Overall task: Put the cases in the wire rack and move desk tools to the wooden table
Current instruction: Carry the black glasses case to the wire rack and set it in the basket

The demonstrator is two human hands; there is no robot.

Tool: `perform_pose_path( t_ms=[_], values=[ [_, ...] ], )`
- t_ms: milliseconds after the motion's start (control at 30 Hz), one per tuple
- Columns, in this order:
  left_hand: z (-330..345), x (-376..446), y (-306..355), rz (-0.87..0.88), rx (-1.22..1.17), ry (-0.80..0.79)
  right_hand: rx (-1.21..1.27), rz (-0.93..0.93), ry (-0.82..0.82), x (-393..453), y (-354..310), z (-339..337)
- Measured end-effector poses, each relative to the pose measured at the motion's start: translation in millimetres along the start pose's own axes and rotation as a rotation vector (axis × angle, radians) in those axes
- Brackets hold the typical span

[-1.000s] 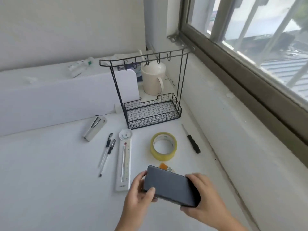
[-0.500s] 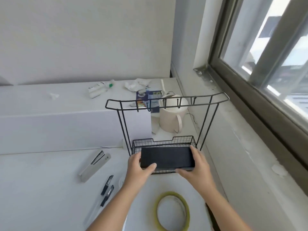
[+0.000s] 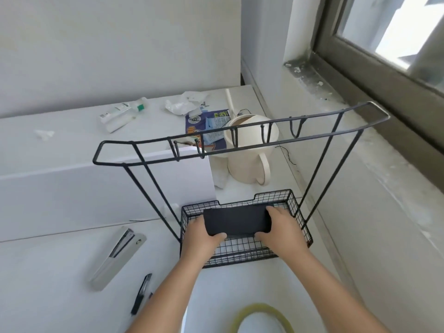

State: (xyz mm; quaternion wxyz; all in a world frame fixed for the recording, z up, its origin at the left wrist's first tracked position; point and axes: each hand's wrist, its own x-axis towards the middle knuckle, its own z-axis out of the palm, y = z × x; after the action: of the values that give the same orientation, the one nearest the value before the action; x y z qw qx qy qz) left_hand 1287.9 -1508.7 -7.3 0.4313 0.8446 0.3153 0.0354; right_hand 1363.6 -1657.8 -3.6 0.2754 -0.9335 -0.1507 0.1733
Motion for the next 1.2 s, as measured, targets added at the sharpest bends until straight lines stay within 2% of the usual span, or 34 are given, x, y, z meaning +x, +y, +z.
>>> perform_pose_path(
  t_ms=[233, 467, 967, 1100, 1200],
  values=[
    [5, 3, -5, 0.003, 0.084, 0.047, -0.070, 0.059, 0.055, -4, -5, -1],
    [7, 1, -4, 0.012, 0.096, 0.035, -0.030, 0.054, 0.128, -1, -5, 2],
    [8, -4, 2, -0.033, 0.206, 0.047, -0.062, 0.025, 0.137, -1, -4, 6],
    [2, -13, 5, 0.020, 0.151, 0.072, -0.060, -0.040, 0.137, -9, -7, 2],
    [-13, -37, 10, 0.136, 0.025, 0.132, 0.018, -0.100, 0.181, -37, -14, -2]
  ],
)
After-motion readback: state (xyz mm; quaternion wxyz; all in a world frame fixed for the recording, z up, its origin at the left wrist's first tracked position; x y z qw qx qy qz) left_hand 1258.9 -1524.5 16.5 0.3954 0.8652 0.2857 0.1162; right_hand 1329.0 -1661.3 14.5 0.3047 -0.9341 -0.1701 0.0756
